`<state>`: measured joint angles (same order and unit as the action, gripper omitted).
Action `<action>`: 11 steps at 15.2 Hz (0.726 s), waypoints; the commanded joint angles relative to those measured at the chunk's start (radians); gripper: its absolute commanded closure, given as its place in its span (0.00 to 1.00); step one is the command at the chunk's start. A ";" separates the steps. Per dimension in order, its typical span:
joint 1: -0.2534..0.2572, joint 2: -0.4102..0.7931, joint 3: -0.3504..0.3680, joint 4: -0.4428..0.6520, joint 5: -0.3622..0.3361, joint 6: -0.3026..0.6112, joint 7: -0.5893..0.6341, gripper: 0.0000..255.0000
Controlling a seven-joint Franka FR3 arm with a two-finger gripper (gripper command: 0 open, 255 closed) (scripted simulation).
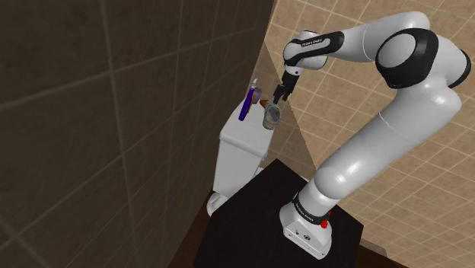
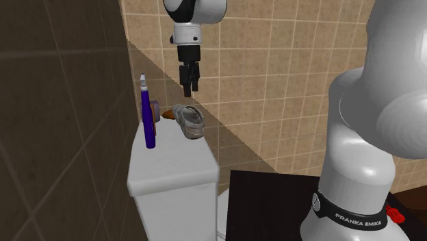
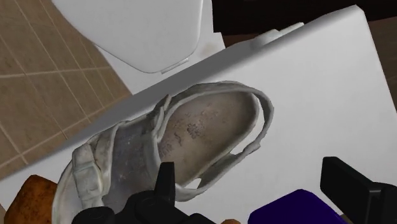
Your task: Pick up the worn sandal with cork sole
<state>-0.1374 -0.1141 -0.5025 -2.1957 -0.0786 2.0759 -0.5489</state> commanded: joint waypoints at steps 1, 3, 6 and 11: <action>-0.009 0.080 -0.026 0.058 0.036 0.023 -0.060 0.00; -0.023 0.157 -0.042 0.110 0.077 0.045 -0.116 0.00; -0.056 0.275 -0.055 0.200 0.146 0.068 -0.199 0.00; -0.128 0.442 -0.046 0.349 0.240 0.077 -0.301 0.00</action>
<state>-0.2516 0.2972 -0.5511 -1.8763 0.1442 2.1538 -0.8321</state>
